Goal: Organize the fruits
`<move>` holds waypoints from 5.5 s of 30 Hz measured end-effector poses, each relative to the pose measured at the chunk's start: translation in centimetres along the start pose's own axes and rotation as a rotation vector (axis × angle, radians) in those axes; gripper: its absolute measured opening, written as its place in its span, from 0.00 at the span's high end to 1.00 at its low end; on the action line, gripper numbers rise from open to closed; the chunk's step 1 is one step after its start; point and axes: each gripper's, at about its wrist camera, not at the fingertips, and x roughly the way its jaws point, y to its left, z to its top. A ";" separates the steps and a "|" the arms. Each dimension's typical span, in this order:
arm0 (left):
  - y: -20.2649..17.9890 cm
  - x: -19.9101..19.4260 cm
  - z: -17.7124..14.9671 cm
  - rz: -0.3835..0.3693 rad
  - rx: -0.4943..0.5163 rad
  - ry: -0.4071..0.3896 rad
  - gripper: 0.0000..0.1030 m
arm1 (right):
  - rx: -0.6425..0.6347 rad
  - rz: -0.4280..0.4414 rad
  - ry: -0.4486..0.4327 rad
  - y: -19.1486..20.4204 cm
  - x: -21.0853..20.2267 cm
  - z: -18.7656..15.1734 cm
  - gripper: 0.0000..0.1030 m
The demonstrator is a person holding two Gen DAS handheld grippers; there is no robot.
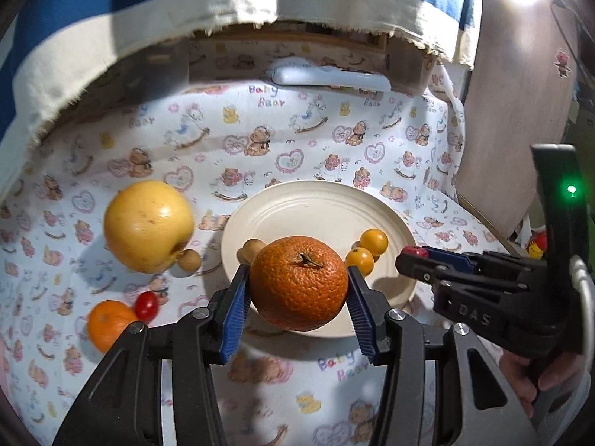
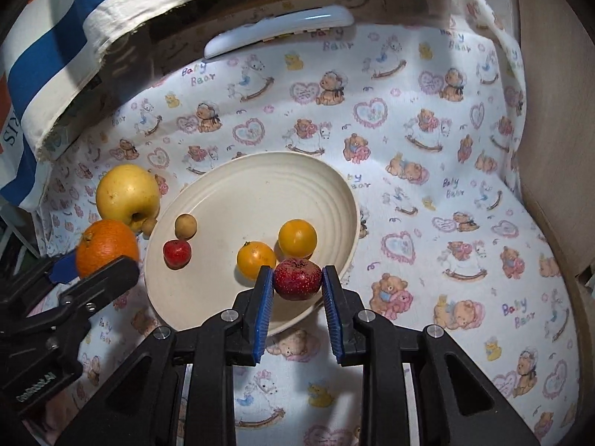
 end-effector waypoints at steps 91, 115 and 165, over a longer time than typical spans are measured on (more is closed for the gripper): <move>6.8 -14.0 -2.6 0.196 -0.003 -0.448 0.04 | -0.102 0.030 -0.419 3.9 -8.5 -1.5 0.17; 12.6 -10.9 -3.9 0.215 -0.114 -0.358 0.01 | -0.181 0.004 -0.389 6.0 -6.4 -3.0 0.13; 16.7 -7.0 -3.1 0.164 -0.238 -0.050 0.53 | -0.209 0.034 -0.306 10.5 -5.6 -1.4 0.13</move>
